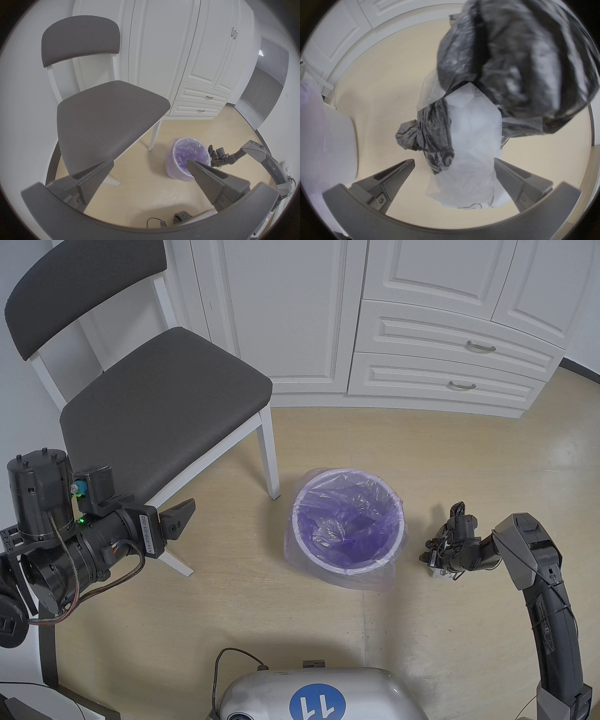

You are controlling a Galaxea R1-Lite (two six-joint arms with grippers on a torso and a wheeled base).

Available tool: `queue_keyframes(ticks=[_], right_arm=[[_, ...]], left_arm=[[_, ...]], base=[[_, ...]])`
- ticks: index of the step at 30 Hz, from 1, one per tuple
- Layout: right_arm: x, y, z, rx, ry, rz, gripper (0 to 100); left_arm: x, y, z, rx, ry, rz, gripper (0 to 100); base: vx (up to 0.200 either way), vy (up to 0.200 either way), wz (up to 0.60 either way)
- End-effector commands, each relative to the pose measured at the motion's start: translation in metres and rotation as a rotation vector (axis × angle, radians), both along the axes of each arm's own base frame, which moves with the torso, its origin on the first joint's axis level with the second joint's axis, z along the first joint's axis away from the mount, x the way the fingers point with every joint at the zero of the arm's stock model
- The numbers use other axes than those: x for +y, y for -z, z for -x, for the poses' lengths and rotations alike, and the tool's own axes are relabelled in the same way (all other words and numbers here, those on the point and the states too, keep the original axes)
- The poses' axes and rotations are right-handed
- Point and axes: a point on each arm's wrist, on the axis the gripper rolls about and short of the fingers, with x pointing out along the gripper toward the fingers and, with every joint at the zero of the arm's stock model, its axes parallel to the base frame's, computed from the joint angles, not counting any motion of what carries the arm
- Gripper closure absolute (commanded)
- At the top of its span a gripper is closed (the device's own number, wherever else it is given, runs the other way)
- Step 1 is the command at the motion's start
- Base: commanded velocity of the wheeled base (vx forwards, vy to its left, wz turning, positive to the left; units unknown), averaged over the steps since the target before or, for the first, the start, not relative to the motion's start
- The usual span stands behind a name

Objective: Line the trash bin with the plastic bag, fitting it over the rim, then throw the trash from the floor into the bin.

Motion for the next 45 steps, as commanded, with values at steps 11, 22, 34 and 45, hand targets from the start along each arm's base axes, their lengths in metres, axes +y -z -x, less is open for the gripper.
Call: queue_keyframes(ticks=[11,22,34,45], right_arm=[[-0.003,-0.001,0.006,0.017,0.007,-0.004,100],[-0.005,-0.036,0.035,-0.003,0.094,-0.115,100],[0.005,-0.081,0.062,-0.102,0.205,-0.335,100],[-0.013,-0.15,0.107,-0.083,0.13,-0.353,100]], left_arm=[[0.0,0.0,0.0,-0.001,0.0,0.0,0],[0.004,-0.012,0.012,-0.049,0.009,0.026,0],[0.01,-0.022,0.023,-0.099,0.013,0.028,0],[0.014,-0.029,0.03,-0.135,0.016,0.018,0]], base=[[0.0,0.0,0.0],[0.0,0.0,0.0],[0.0,0.0,0.0],[0.0,0.0,0.0]])
